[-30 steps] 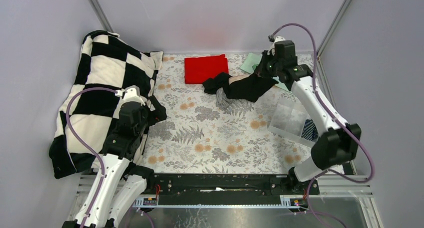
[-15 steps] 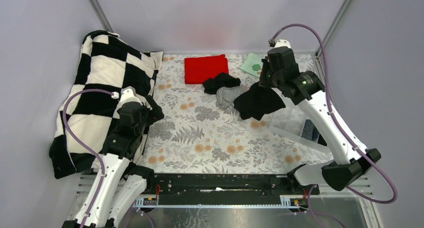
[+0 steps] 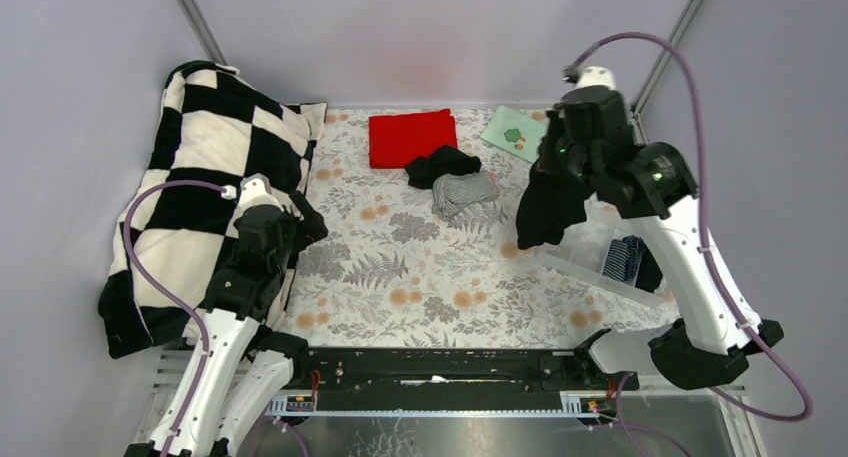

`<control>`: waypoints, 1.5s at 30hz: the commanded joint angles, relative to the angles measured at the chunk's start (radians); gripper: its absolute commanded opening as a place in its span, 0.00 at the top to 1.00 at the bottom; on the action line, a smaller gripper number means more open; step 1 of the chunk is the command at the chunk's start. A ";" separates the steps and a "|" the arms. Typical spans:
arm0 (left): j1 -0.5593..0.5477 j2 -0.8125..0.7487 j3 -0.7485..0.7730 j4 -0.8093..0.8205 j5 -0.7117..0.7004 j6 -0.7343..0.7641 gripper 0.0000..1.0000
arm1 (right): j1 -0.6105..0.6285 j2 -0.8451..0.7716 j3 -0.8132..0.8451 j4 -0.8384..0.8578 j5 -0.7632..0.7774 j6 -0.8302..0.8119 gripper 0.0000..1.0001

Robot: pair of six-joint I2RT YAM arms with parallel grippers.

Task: Roll the underwear
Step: Flatten out the underwear at the center of the board.

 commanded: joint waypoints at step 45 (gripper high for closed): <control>-0.308 0.708 -0.055 0.561 0.167 -0.139 0.07 | 0.016 0.116 -0.958 0.644 -0.310 0.277 0.16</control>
